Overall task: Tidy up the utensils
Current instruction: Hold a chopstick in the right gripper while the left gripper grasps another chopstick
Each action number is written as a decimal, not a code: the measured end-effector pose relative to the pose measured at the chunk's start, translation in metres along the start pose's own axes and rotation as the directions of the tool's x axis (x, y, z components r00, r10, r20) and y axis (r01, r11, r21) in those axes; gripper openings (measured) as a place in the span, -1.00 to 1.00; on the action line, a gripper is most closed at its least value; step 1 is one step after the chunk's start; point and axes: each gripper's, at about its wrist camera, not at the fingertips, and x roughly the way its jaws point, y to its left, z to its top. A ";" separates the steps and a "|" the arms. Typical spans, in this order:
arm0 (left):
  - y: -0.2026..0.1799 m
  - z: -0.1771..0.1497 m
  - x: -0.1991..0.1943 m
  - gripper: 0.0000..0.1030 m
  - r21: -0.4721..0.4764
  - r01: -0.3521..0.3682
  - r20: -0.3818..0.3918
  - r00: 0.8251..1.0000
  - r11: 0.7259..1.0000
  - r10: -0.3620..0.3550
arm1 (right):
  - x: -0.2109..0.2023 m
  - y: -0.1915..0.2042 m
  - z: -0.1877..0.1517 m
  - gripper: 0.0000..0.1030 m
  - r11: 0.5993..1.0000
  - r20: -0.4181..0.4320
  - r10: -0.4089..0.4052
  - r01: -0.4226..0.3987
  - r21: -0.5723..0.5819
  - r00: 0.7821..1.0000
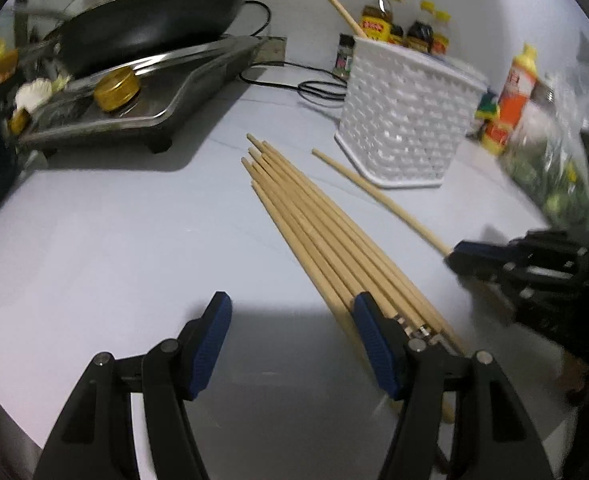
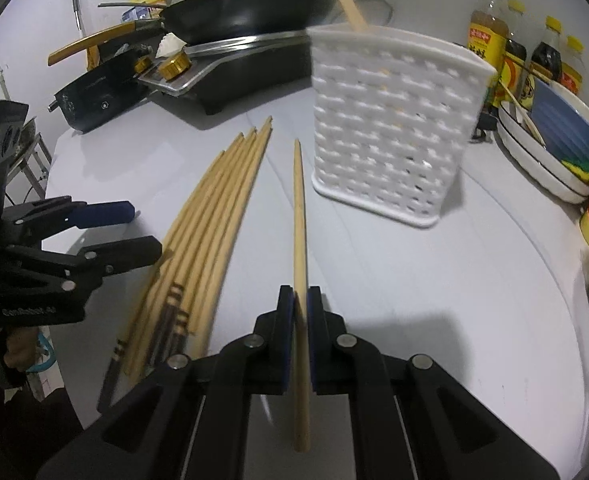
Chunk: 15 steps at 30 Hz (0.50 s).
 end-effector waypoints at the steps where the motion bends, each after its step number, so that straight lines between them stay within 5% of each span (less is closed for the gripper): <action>1: 0.000 0.000 -0.001 0.24 0.007 -0.006 0.001 1.000 1.000 0.006 | -0.001 -0.001 0.000 -0.88 1.000 -0.002 0.003 -0.003 0.000 1.000; 15: 0.010 -0.003 -0.001 0.25 0.025 -0.066 -0.033 0.997 0.998 0.067 | 0.005 -0.004 0.005 -0.58 1.000 0.008 0.018 -0.018 -0.002 1.000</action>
